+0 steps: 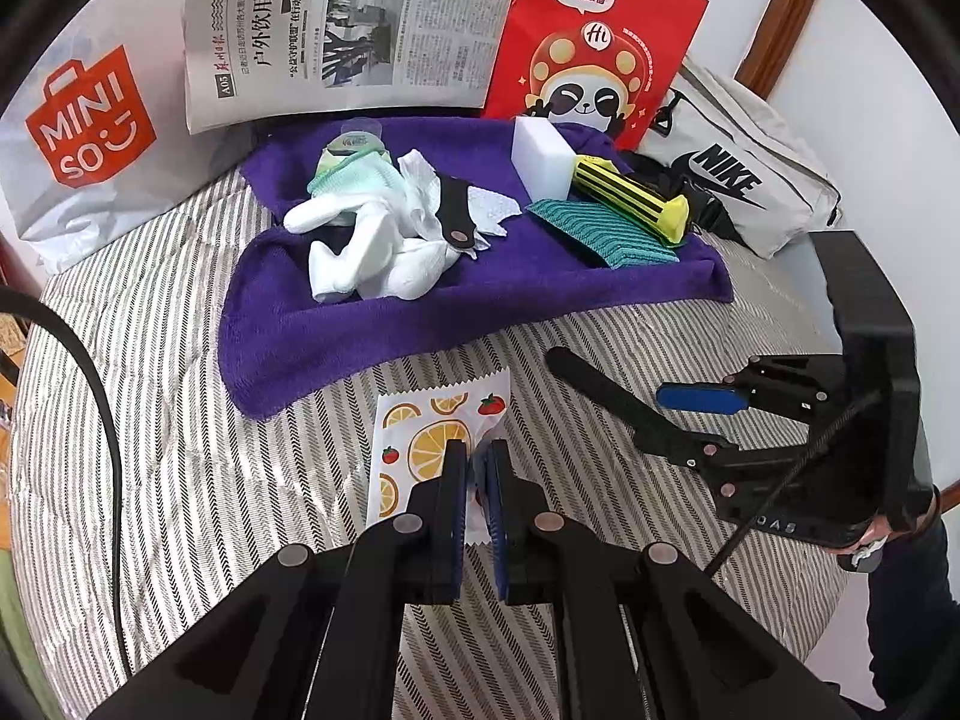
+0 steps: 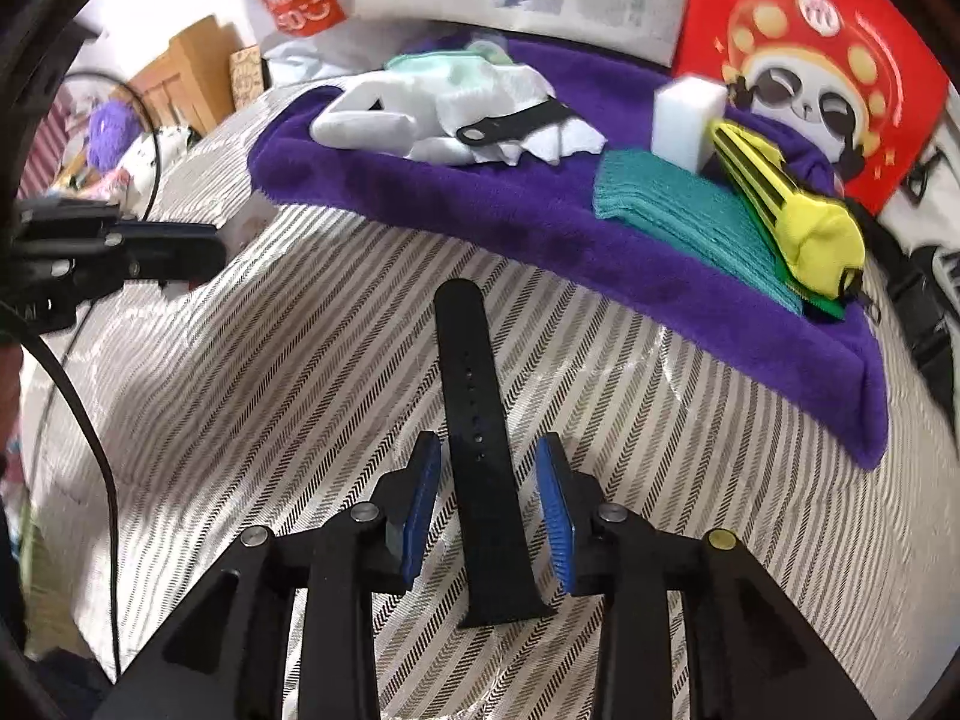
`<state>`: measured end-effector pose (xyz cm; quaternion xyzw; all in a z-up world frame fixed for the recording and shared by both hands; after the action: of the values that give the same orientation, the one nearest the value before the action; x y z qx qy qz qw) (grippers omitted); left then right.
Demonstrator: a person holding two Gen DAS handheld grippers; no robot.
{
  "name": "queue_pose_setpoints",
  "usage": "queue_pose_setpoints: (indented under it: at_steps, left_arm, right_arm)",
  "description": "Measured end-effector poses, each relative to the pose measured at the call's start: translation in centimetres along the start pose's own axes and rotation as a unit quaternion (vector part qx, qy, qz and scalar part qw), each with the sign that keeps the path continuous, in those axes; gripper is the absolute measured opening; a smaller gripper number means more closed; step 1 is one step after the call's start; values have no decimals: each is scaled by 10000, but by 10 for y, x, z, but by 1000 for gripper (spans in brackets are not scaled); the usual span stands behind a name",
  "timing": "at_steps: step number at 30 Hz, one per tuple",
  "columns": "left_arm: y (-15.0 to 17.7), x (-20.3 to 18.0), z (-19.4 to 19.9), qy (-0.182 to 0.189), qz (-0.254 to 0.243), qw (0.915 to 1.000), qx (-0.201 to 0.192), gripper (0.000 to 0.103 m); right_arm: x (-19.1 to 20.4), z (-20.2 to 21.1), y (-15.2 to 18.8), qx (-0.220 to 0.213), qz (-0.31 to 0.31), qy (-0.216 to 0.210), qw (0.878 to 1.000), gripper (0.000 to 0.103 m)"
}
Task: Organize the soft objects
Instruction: 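Carry the sachet with the left gripper while the right gripper carries the strap toward the towel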
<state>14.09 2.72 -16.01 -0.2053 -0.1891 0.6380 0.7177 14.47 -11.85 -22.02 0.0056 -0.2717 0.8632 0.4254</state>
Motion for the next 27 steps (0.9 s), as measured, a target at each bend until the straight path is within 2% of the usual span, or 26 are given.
queue_pose_setpoints:
  at_steps: [2, 6, 11, 20, 27]
  left_arm:
    - [0, 1, -1, -4, 9, 10000, 6, 7]
    - [2, 3, -3, 7, 52, 10000, 33, 8]
    - [4, 2, -3, 39, 61, 10000, 41, 8]
    - [5, -6, -9, 106, 39, 9999, 72, 8]
    - [-3, -5, 5, 30, -43, 10000, -56, 8]
  right_arm:
    - [-1, 0, 0, -24, -28, 32, 10000, 33]
    - [-5, 0, -2, -74, -75, 64, 9999, 21]
    - [-2, 1, -1, 27, -40, 206, 9998, 21]
    - [-5, 0, -3, 38, -117, 99, 9999, 21]
    - [-6, 14, -6, -18, -225, 78, 9997, 20]
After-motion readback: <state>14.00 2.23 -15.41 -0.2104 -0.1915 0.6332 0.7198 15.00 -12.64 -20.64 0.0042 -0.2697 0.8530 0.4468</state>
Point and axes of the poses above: each gripper's, at about its wrist camera, not at the fingertips, and z roughly against the way its jaws point, x to its left, y to its underside, the point moved 6 cm from there along -z, roughly the way its jaws point, and after that the axes turned 15 degrees about -y, right-handed, at the moved point
